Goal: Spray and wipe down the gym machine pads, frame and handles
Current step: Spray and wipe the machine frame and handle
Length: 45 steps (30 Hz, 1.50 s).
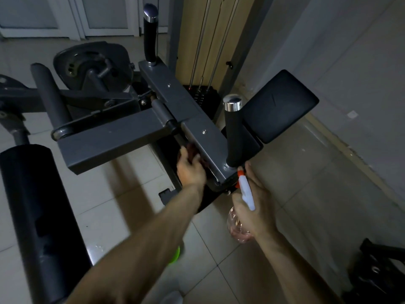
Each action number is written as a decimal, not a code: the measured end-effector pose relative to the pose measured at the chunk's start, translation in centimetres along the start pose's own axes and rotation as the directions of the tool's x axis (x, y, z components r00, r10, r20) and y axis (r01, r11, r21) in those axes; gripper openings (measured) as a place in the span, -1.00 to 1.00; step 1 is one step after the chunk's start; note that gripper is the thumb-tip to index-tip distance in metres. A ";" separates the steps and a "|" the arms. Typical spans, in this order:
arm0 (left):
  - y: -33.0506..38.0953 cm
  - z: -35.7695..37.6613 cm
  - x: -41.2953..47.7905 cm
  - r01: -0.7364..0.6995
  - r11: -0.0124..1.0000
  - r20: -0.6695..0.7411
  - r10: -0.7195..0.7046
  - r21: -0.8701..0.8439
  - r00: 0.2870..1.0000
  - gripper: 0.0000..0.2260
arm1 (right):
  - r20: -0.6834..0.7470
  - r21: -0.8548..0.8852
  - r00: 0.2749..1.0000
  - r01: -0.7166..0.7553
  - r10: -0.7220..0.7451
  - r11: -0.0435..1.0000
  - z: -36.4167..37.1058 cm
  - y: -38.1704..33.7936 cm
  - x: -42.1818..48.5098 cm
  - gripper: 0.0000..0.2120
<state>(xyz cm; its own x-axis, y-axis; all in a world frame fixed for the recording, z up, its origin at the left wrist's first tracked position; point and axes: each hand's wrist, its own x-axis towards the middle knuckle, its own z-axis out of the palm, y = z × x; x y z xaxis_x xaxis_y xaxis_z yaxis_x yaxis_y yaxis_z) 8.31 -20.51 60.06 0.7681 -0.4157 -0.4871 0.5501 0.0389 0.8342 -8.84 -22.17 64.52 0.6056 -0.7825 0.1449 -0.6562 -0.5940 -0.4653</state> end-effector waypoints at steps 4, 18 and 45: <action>-0.4 0.8 -2.4 -0.036 0.997 -0.049 0.039 0.062 0.998 -0.54 | 0.010 0.083 0.998 0.066 -0.067 0.994 -0.5 0.3 0.0 -0.49; -3.0 2.6 -6.0 0.671 0.351 0.280 -0.711 -0.653 0.645 -0.74 | 0.025 0.136 0.976 -0.217 0.216 0.967 -3.7 2.3 -3.9 -0.44; 7.7 -5.5 -2.0 0.411 0.906 0.229 -0.380 -0.105 0.896 -0.78 | 0.004 0.561 0.954 -0.251 0.301 0.789 -0.6 -8.0 -2.8 -0.73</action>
<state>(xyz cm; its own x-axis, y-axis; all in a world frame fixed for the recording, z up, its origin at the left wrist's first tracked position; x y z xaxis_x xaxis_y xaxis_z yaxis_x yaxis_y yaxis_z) 12.87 -14.36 66.02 0.4045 -0.5950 -0.6945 0.8482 -0.0399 0.5282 -5.54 -15.37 68.34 0.3816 -0.9243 -0.0050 -0.4167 -0.1672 -0.8935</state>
